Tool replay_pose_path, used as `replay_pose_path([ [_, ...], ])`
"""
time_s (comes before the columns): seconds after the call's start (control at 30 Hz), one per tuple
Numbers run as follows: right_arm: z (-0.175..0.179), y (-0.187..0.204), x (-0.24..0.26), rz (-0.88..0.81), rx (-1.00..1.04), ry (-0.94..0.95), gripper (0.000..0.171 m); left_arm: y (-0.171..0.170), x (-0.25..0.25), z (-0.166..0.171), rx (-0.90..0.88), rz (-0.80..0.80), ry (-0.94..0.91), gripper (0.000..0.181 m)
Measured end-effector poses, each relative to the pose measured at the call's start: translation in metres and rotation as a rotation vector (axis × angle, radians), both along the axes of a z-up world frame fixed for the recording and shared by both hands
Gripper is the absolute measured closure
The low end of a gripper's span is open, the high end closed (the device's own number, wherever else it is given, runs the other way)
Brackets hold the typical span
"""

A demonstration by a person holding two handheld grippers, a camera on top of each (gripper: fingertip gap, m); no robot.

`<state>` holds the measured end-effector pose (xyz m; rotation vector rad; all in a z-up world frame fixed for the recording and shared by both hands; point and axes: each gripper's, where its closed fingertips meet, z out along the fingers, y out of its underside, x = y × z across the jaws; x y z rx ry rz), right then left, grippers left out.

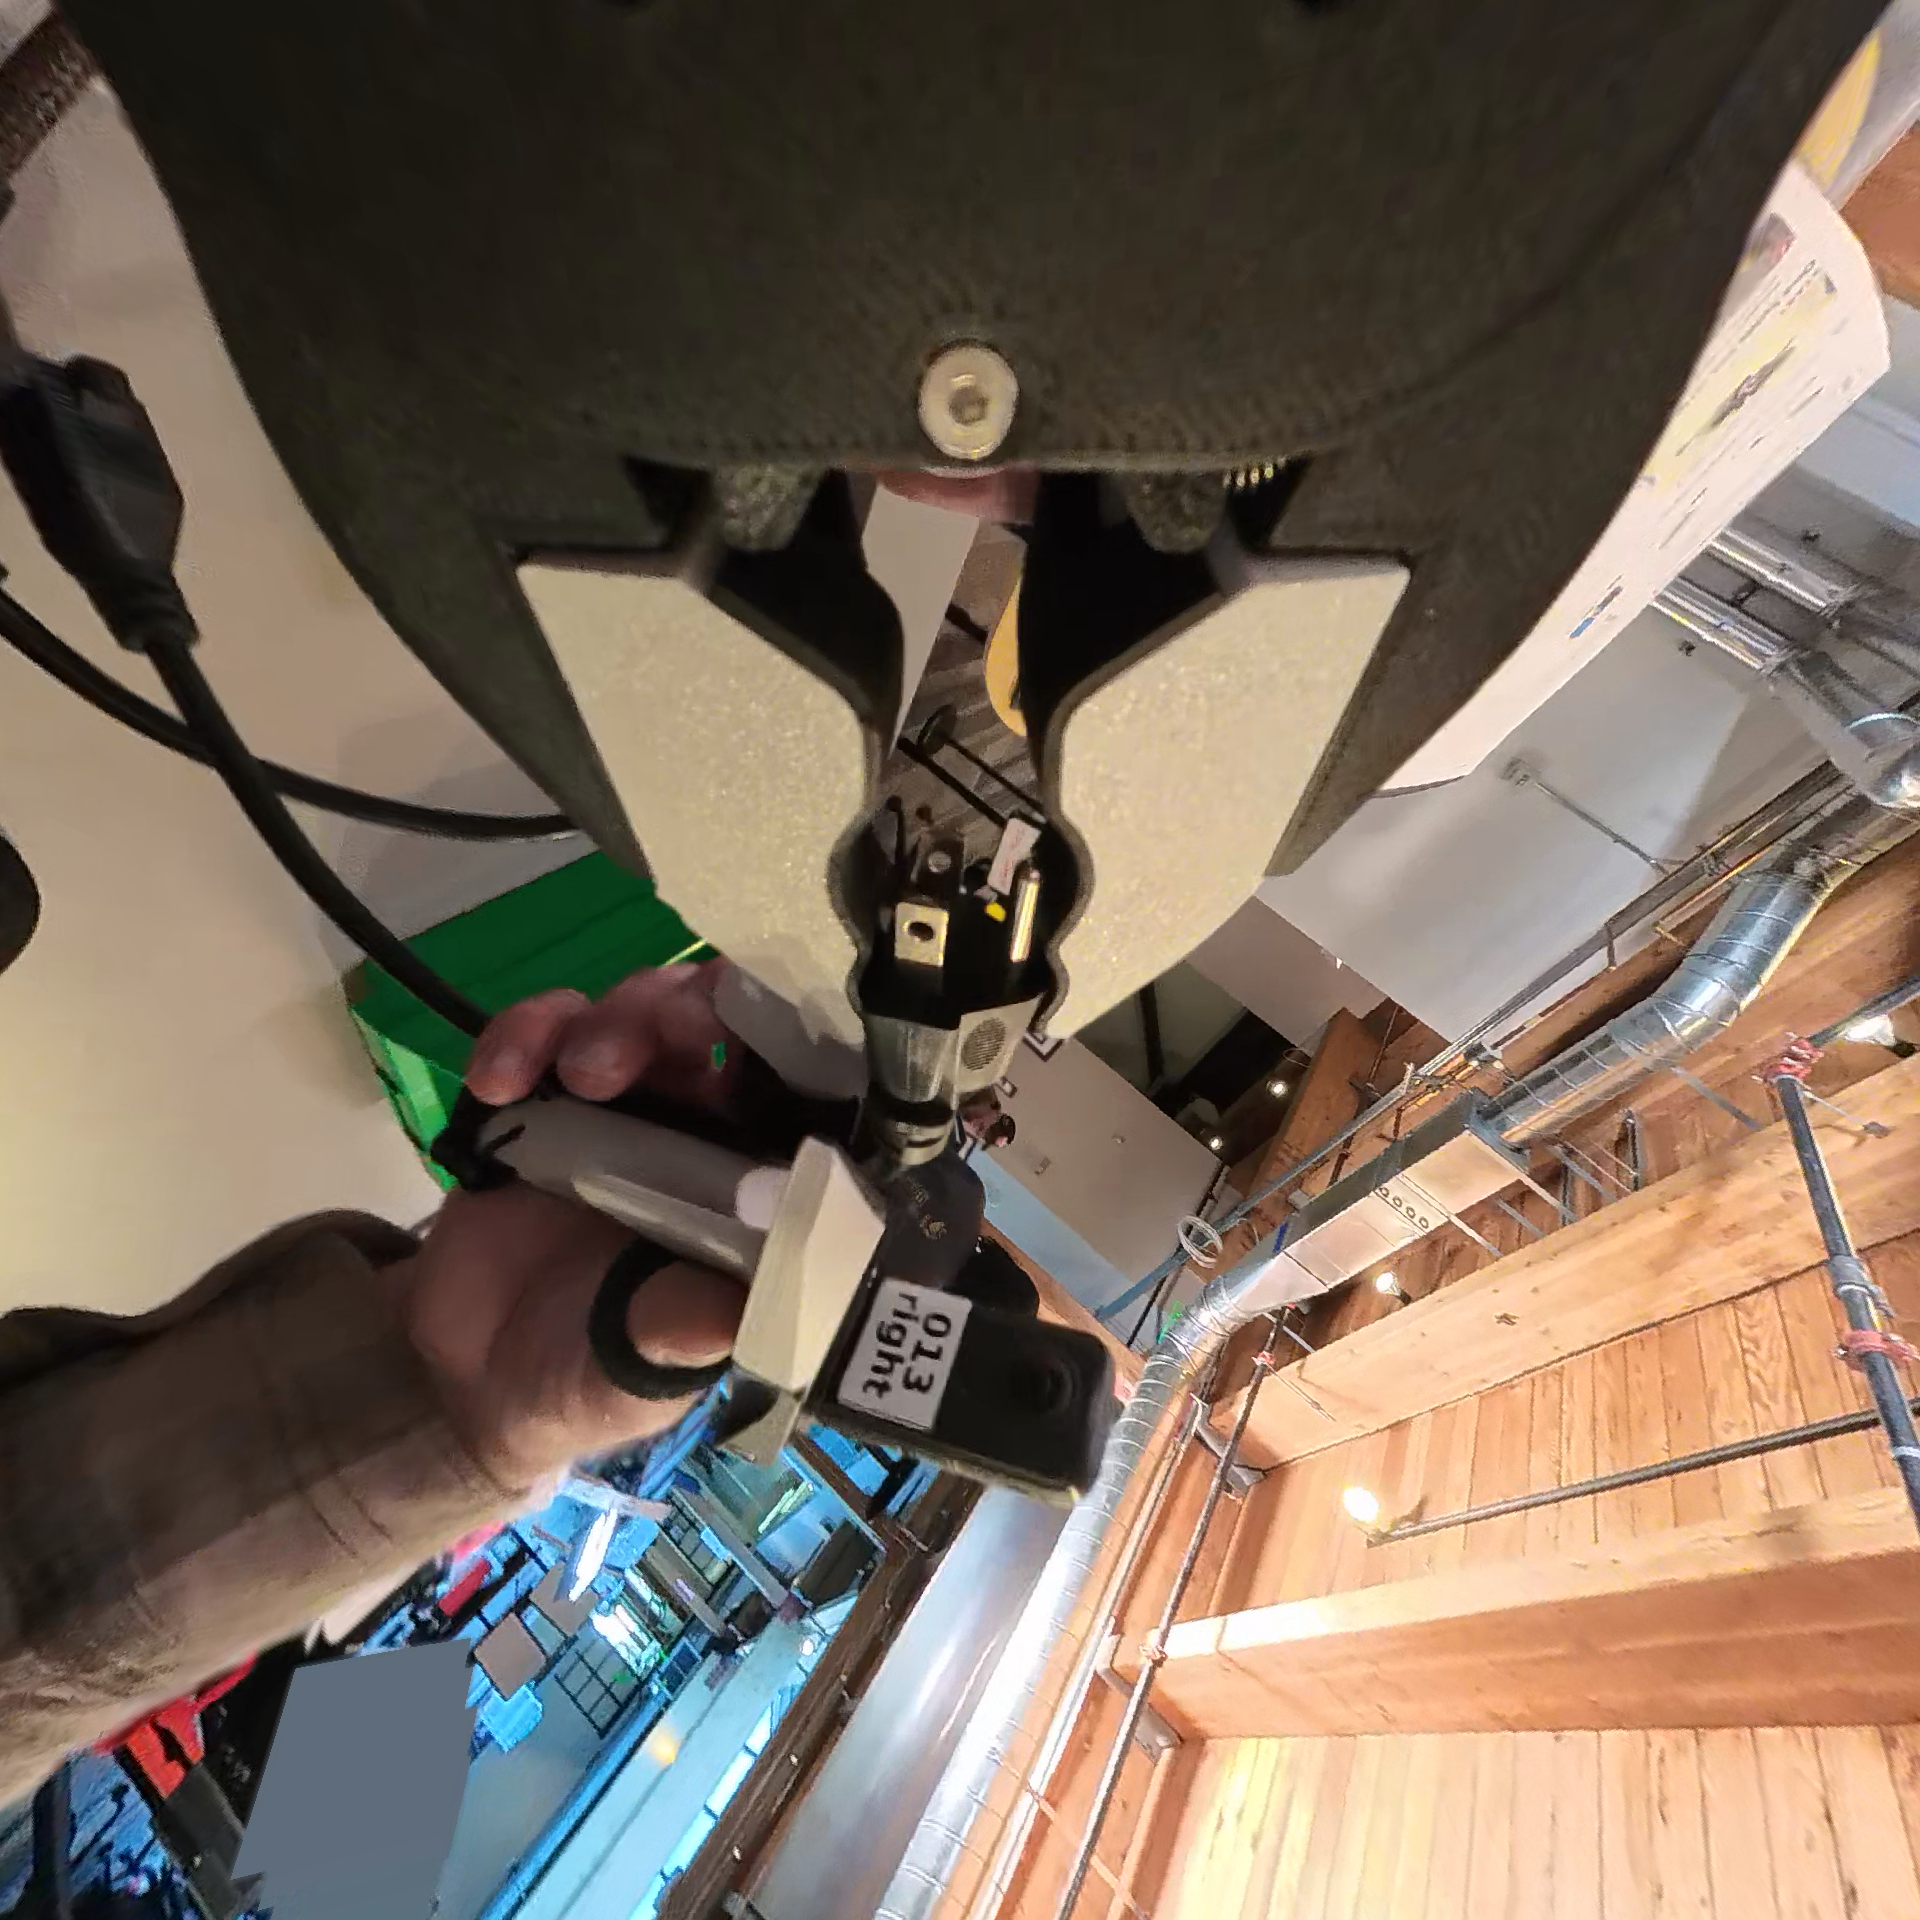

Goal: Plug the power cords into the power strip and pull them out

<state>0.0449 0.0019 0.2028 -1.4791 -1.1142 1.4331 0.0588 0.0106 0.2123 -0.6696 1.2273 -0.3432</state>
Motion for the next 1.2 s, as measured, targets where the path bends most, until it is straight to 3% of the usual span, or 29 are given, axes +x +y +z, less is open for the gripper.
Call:
replay_pose_path([
  [0.03,0.002,0.001,-0.001,-0.002,-0.017,0.026,0.118,0.0,0.001,0.002,-0.001,0.003,-0.017,0.158],
  [0.33,-0.004,0.0,-0.001,-0.018,0.058,-0.019,0.126,-0.003,0.007,0.004,0.007,0.007,-0.056,0.158],
  [0.43,-0.01,-0.002,0.001,-0.01,0.095,-0.088,0.116,0.0,0.007,0.002,-0.007,0.001,-0.061,0.159],
  [0.57,0.005,0.006,0.017,-0.143,0.282,-0.196,0.097,-0.002,0.002,0.01,0.012,0.013,-0.079,0.158],
  [0.7,0.024,0.016,0.043,-0.328,0.486,-0.348,0.094,0.003,-0.007,0.018,0.023,0.046,-0.096,0.156],
  [0.8,0.028,0.013,0.051,-0.404,0.63,-0.478,0.106,0.002,-0.011,0.023,0.019,0.043,-0.107,0.158],
  [0.93,0.027,0.013,0.037,-0.44,0.702,-0.516,0.117,-0.002,-0.009,0.026,0.034,0.052,-0.107,0.158],
  [1.0,0.028,0.006,0.021,-0.409,0.628,-0.46,0.099,-0.004,-0.007,0.027,0.035,0.041,-0.12,0.158],
  [1.07,0.041,-0.001,0.013,-0.374,0.525,-0.314,0.098,-0.005,-0.008,0.028,0.035,0.031,-0.132,0.158],
  [1.2,0.072,0.008,0.043,-0.436,0.433,-0.163,0.103,-0.007,-0.016,0.037,0.053,0.037,-0.153,0.158],
])
